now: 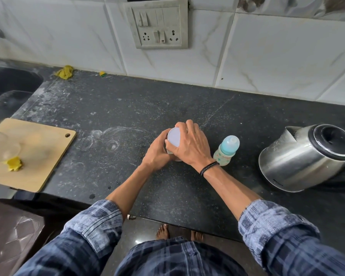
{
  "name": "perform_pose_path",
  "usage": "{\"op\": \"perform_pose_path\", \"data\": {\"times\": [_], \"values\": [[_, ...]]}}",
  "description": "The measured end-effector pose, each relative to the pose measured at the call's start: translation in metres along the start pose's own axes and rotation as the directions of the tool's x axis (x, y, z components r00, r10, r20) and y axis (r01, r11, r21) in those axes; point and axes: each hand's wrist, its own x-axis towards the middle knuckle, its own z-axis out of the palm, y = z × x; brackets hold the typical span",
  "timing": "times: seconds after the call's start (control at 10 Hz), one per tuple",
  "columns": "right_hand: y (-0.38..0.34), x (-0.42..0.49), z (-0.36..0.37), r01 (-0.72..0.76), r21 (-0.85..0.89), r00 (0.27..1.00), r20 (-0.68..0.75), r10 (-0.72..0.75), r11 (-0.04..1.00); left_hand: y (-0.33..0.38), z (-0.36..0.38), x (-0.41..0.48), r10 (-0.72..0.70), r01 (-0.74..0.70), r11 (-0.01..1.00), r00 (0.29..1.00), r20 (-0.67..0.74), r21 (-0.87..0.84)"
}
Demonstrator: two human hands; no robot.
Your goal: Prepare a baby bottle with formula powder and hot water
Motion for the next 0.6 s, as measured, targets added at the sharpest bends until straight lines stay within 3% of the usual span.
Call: {"op": "perform_pose_path", "data": {"times": [0.4, 0.6], "values": [[-0.004, -0.001, -0.01, -0.068, 0.0, 0.997, 0.048, 0.068, 0.998, -0.008, -0.01, 0.009, 0.033, -0.033, 0.999, 0.997, 0.063, 0.005], [0.003, -0.013, -0.02, -0.173, 0.119, 0.985, 0.0, 0.174, 0.978, 0.0, -0.018, 0.008, 0.106, -0.104, 0.994, 0.985, 0.139, -0.021]]}}
